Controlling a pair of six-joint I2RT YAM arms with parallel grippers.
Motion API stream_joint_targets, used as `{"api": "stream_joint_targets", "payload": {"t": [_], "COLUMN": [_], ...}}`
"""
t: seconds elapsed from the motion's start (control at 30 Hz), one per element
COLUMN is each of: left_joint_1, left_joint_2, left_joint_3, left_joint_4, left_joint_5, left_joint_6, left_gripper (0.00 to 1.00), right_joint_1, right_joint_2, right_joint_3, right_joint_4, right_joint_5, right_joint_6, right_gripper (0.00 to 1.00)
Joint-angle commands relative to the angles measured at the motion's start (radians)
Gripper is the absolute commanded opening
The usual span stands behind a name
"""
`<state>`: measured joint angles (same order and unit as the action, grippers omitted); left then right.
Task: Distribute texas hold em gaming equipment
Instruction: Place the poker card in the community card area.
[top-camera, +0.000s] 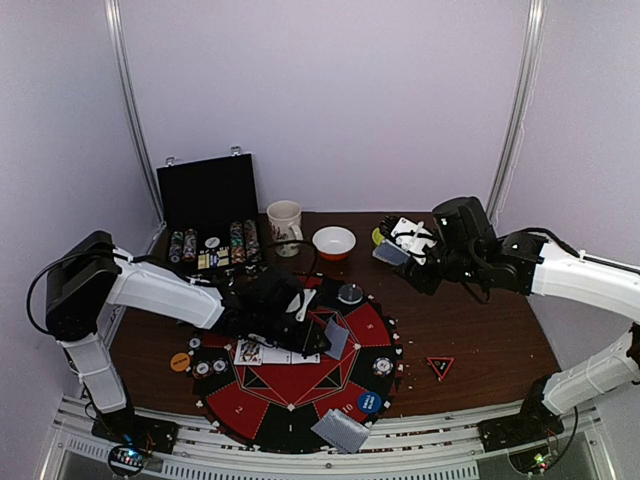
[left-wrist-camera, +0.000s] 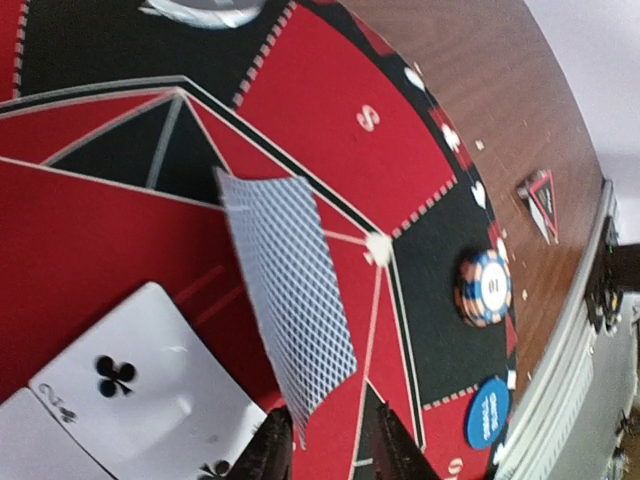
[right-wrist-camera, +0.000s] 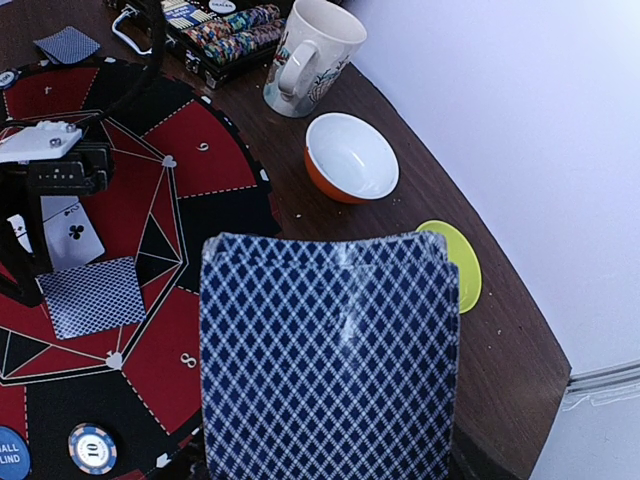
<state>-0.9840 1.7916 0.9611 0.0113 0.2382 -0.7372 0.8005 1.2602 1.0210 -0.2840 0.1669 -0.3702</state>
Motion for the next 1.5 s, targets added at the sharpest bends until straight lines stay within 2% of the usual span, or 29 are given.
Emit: {"api": "stream_joint_targets", "payload": {"t": [0.0,0.3,0.8,0.87,1.0,1.13,1.2,1.3,1.47], "left_joint_1": [-0.007,0.013,0.076,0.085,0.087,0.085,0.081,0.073,0.07], "left_joint_2": [0.007,0.052,0.097,0.108,0.113,0.087,0.065,0.026,-0.043], "left_joint_3": [0.079,0.132,0.178,0.178,0.177,0.118,0.066,0.012,-0.013], "left_joint_4": [-0.073,-0.145,-0.159,-0.159,-0.165,-0.129,-0.072,-0.003,0.035], "left_joint_5": [0.172,0.189,0.08,0.074,0.08,0.123,0.152,0.141,0.033], "left_joint_6": [0.114,0.119,0.156,0.16,0.156,0.087,0.03,-0.043,-0.102], "left_gripper": [0.31,0.37,0.4,0.36,0.18,0.09,0.01,0.0,0.0], "right_joint_1": [-0.002,-0.003,-0.002,-0.002,-0.002,-0.003,-0.002,-0.003,-0.001], "right_joint_2": [-0.016,-0.021,-0.029,-0.029,-0.029,-0.031,-0.033,-0.033,-0.034], "right_joint_3": [0.009,0.014,-0.002,-0.001,0.002,-0.001,-0.004,-0.006,-0.002], "right_joint_4": [-0.006,-0.012,-0.012,-0.011,-0.016,-0.023,-0.023,-0.023,-0.025], "right_joint_5": [-0.006,-0.019,-0.037,-0.046,-0.05,-0.053,-0.057,-0.062,-0.067], "right_joint_6": [-0.006,-0.012,-0.014,-0.013,-0.013,-0.013,-0.012,-0.009,-0.007], "right_gripper": [0.56,0.56,0.56,0.56,0.56,0.56,0.56,0.56,0.56]}}
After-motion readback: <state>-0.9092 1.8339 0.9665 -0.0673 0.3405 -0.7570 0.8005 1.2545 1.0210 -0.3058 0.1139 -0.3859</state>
